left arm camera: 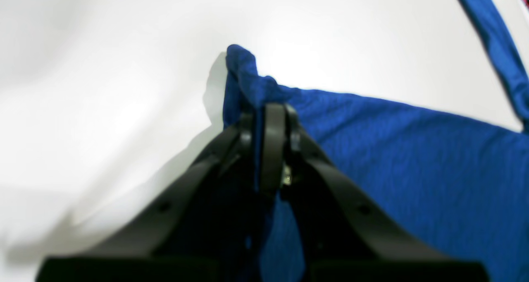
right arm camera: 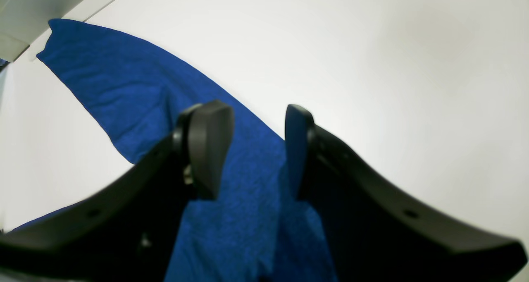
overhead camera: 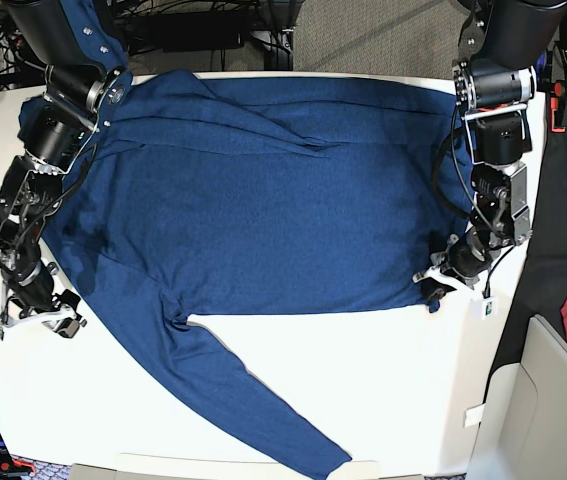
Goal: Fold the T-shirt properly
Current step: 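Reach both grippers to the shirt's side edges near the hem and grasp, then fold the hem half over toward the collar with both grippers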
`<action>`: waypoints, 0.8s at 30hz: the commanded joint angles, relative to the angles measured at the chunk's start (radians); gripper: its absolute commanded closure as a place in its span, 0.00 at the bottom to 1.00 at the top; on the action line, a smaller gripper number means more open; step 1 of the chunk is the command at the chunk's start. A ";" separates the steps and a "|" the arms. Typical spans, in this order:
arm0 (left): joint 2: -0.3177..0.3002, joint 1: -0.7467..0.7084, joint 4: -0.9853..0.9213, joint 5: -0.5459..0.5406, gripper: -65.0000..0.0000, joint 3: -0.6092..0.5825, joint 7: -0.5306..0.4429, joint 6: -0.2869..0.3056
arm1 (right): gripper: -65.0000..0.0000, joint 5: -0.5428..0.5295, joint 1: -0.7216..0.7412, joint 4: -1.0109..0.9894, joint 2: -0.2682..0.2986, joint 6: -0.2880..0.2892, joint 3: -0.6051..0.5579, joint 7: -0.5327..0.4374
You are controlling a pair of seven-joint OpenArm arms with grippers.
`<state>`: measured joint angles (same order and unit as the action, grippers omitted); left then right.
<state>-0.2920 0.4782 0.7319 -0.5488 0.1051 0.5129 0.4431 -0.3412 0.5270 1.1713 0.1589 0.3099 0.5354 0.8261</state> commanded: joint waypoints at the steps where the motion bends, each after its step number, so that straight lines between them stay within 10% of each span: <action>1: -0.026 0.006 0.042 -0.004 0.97 0.005 0.006 0.003 | 0.61 -0.014 0.040 -0.008 0.011 0.005 -0.024 -0.038; 11: -0.023 -0.106 0.302 -0.006 0.97 0.006 0.095 0.003 | 0.61 0.209 0.186 -0.287 0.031 0.005 -0.246 -0.201; 24: -0.023 -0.160 0.368 -0.006 0.97 0.006 0.103 0.003 | 0.61 0.511 0.224 -0.448 0.047 0.004 -0.258 -0.301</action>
<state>-0.3023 0.2989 1.0809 -0.5385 0.1074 0.6346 0.4389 0.1761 0.7174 0.7063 0.1925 0.3107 0.2787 0.5484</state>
